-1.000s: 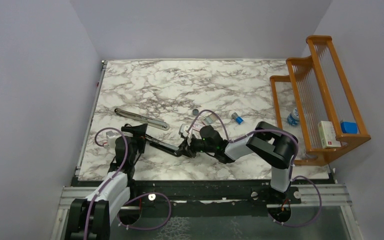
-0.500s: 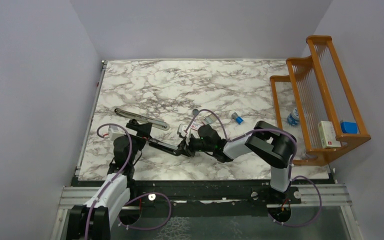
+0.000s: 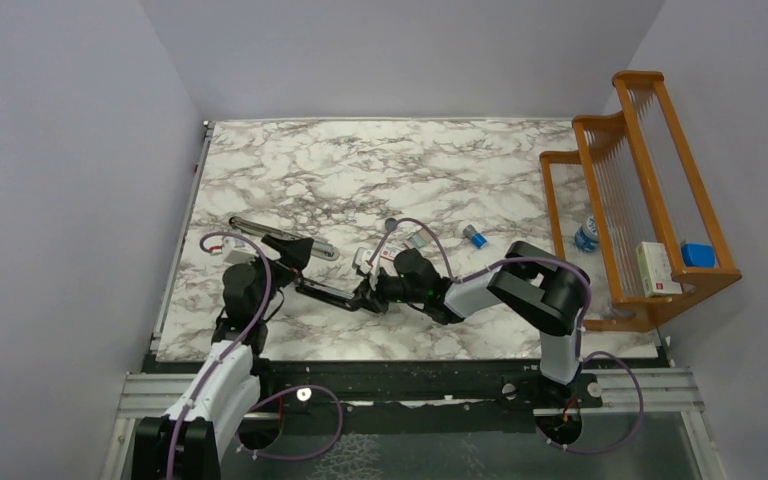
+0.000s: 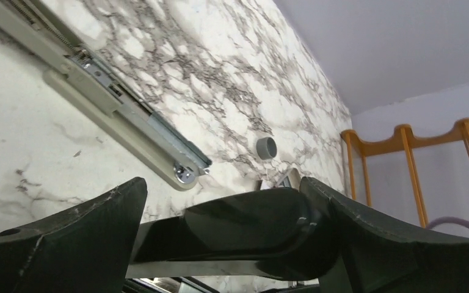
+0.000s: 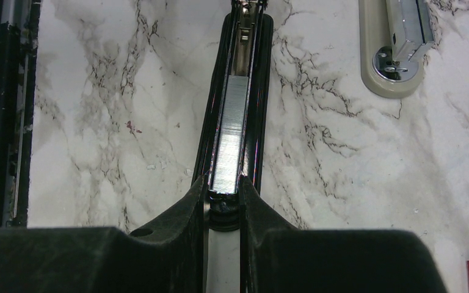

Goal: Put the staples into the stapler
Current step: Close the stapler at the center of the board.

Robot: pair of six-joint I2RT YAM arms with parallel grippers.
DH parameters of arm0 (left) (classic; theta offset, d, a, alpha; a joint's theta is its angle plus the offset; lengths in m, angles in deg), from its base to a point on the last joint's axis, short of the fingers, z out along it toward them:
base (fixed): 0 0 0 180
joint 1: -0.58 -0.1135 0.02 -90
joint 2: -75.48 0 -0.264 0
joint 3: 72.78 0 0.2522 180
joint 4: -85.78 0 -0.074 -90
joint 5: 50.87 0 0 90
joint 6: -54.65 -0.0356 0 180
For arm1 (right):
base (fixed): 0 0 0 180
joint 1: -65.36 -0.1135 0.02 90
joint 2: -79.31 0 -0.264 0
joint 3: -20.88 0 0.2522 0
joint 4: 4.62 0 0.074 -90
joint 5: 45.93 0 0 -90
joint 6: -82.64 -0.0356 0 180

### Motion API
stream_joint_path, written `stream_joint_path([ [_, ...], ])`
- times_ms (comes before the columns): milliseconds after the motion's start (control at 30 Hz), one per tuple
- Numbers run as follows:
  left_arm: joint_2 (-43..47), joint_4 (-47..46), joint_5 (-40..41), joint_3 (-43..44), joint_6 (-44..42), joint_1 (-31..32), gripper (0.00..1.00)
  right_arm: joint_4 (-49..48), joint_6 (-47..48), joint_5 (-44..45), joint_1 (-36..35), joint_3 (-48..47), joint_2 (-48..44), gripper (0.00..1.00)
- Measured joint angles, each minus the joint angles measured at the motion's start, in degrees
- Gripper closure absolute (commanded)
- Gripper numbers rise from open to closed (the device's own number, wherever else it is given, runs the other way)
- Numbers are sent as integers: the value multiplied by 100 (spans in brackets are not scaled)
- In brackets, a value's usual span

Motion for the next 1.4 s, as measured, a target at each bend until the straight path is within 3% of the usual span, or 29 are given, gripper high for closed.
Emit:
stream_joint_path([
  [533,570,1176,-245,796,-990,0,1,-72,15,-2,-37,-35,72,99],
  [700,476,1484,-225,876,-1008,0,1,-68,20,4,-37,-46,76,80],
  [1233,-544,2387,267,1661,-1329,0,1,575,164,442,-39,557,-789,81],
  [1400,-975,2476,387,1937,-1403,0,1,752,210,573,-39,699,-986,68],
])
